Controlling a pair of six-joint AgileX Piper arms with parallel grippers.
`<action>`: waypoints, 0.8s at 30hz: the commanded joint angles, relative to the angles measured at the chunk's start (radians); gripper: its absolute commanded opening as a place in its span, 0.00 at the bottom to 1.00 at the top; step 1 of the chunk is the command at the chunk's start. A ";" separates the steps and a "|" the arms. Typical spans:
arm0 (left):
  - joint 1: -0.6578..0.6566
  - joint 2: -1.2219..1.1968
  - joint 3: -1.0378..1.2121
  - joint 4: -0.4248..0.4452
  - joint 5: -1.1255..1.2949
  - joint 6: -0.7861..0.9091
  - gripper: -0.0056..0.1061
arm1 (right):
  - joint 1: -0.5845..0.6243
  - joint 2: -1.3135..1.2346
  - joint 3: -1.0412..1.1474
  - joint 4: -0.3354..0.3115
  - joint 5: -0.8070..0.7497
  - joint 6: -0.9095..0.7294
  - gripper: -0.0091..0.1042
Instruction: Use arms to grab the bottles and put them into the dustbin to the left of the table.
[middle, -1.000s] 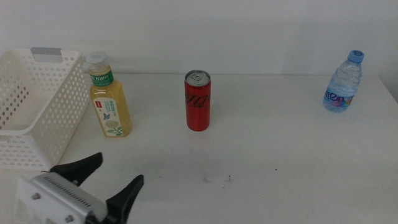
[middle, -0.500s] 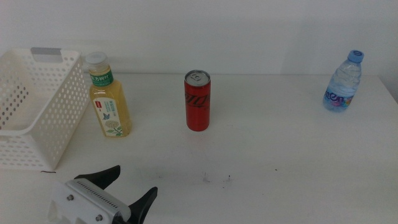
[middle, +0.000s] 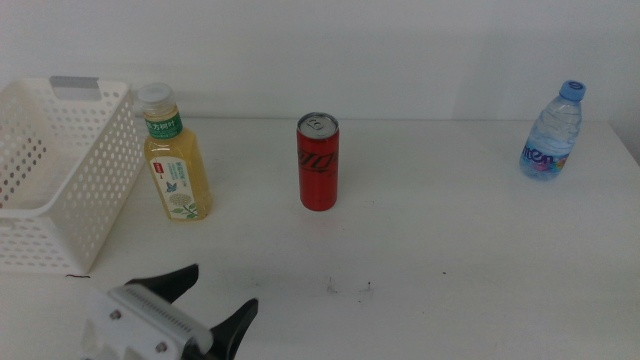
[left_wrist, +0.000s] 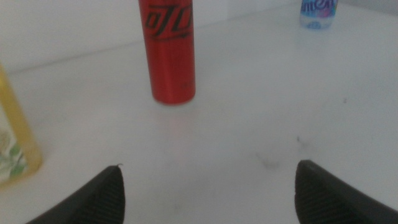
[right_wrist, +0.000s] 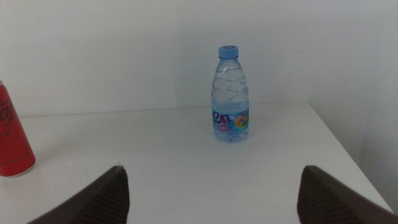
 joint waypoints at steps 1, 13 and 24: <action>-0.004 0.009 -0.035 0.012 -0.022 -0.022 0.89 | -0.003 -0.005 0.004 -0.011 -0.009 -0.003 0.80; -0.003 0.153 -0.266 -0.028 -0.016 0.005 0.89 | -0.003 -0.005 0.004 -0.011 -0.009 -0.003 0.80; 0.054 0.332 -0.516 0.012 0.059 0.001 0.89 | -0.003 -0.005 0.004 -0.011 -0.009 -0.003 0.80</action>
